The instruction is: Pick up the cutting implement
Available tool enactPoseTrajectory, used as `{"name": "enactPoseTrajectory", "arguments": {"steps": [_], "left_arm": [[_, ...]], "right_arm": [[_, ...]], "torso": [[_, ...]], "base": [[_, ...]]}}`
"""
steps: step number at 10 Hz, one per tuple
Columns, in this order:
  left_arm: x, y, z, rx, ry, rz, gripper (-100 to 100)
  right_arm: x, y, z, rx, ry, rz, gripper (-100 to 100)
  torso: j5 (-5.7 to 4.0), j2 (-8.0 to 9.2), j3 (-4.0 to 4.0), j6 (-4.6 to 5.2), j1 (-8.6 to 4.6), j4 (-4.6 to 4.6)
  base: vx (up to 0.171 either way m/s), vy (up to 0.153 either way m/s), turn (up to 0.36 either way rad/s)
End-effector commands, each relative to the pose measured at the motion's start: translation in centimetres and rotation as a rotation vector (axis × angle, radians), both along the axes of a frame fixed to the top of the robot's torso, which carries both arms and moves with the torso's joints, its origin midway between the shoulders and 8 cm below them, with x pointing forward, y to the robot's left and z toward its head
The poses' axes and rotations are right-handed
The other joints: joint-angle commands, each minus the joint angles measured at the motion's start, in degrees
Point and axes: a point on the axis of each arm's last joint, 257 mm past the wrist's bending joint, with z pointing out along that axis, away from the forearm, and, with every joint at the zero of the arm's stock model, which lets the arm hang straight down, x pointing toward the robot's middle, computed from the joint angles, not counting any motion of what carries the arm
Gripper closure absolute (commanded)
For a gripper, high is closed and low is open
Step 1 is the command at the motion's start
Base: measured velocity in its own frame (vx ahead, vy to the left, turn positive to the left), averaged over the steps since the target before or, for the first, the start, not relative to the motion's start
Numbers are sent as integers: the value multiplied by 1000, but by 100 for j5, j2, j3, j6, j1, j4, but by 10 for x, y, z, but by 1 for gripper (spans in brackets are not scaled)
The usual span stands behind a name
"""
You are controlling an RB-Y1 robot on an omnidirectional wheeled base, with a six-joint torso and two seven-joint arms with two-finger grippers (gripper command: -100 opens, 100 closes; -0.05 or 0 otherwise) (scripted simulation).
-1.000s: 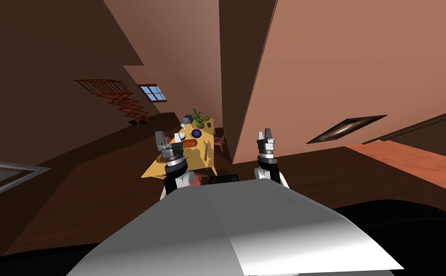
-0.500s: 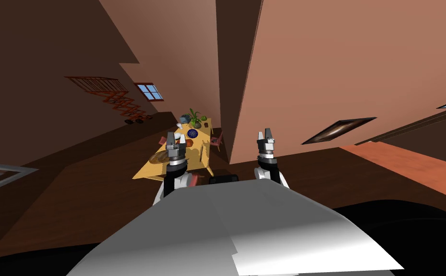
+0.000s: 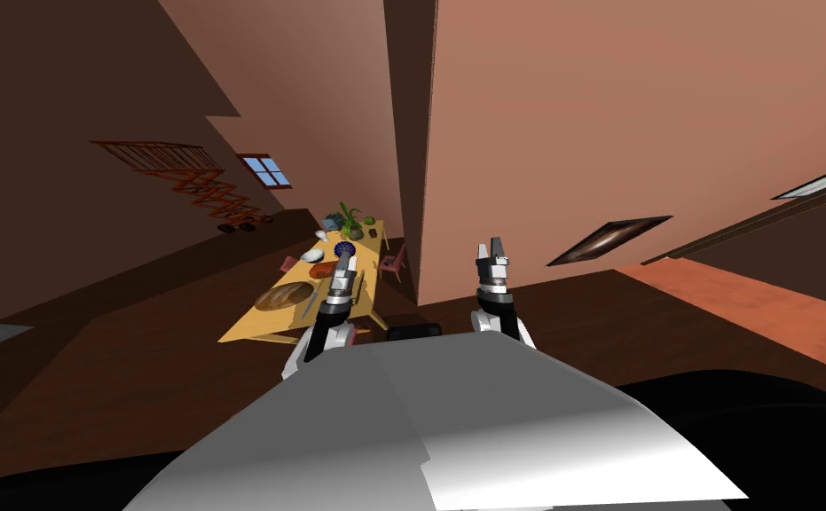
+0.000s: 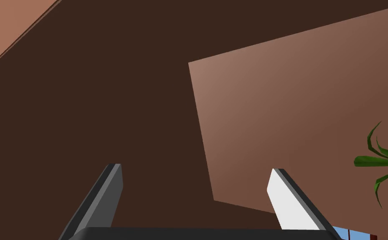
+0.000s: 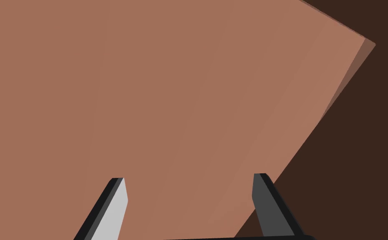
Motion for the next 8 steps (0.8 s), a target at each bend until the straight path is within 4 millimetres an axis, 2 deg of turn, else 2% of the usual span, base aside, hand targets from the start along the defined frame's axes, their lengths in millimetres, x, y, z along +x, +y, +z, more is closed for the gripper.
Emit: {"name": "enactPoseTrajectory", "arguments": {"steps": [1,2,3,4,6,7,8], "left_arm": [[8,0,-15,25,29,-1,-100],[16,-1,-33,64,71,-1,-100],[16,-1,-34,64,73,-1,-100],[24,-1,-53,105,117,1,-100],[33,1,-77,147,169,6,-100],[41,2,-96,190,212,11,-100],[41,3,-101,191,221,13,-100]], "right_arm": [[0,0,0,0,0,0,0],[0,0,0,0,0,0,0],[0,0,0,0,0,0,0],[0,0,0,0,0,0,0],[0,0,0,0,0,0,0],[0,0,0,0,0,0,0],[0,0,0,0,0,0,0]], "torso": [[0,0,0,0,0,0],[4,4,2,-1,26,1],[8,7,4,0,41,2],[11,10,6,-1,55,2],[9,11,6,1,43,2],[10,11,6,-2,49,2],[11,4,2,0,52,1]], "base": [[24,-125,-13],[18,-86,-70],[10,-57,-28],[6,-64,-61],[13,-93,-74],[38,-72,-62],[23,-50,-38]]}}
